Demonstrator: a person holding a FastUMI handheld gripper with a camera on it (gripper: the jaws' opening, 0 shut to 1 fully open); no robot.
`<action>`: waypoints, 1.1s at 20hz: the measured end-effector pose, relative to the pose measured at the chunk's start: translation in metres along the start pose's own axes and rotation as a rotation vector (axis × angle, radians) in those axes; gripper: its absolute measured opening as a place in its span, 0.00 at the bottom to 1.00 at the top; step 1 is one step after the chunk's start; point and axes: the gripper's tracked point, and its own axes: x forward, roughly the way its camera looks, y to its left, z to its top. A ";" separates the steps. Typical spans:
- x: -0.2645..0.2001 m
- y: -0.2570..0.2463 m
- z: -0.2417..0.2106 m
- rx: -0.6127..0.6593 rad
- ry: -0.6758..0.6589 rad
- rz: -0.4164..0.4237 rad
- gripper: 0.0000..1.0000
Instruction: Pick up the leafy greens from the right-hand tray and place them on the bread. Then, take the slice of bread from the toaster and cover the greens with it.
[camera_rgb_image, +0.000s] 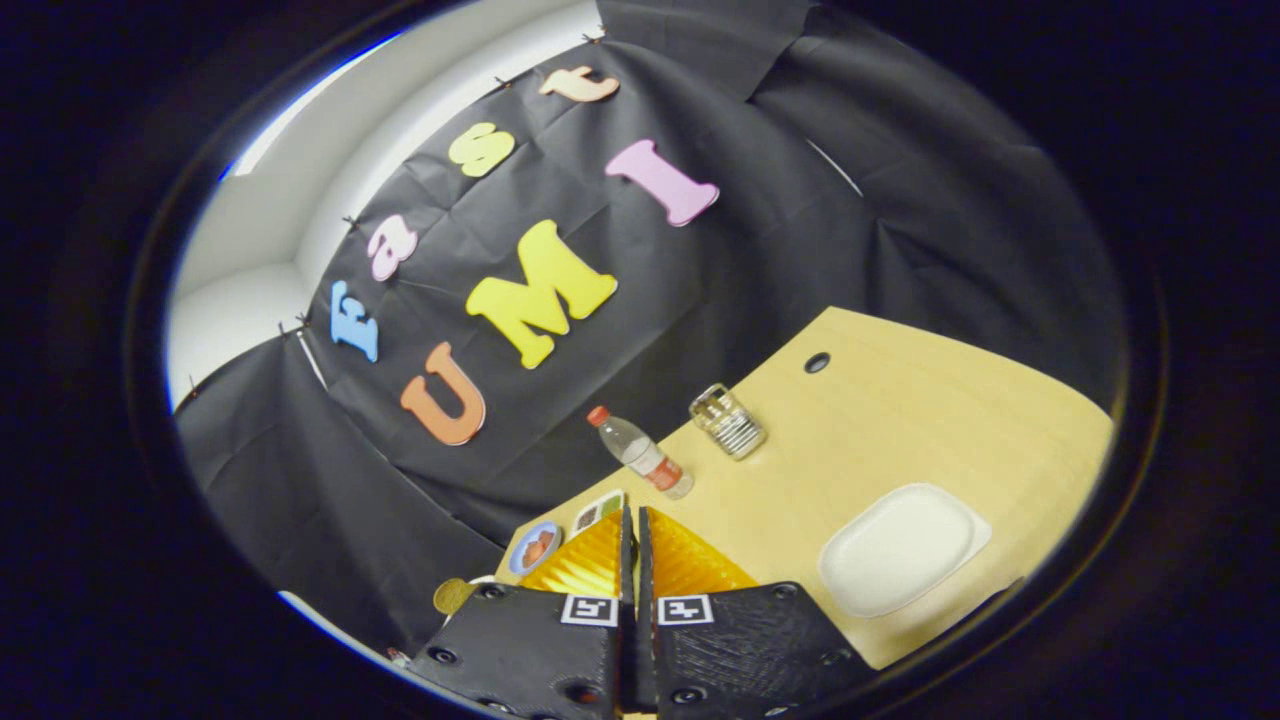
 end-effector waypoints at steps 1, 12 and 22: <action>0.005 0.009 -0.012 -0.020 0.006 0.003 0.00; 0.065 0.081 -0.148 0.042 0.170 0.101 0.00; 0.080 0.004 -0.147 -0.086 0.101 -0.049 0.00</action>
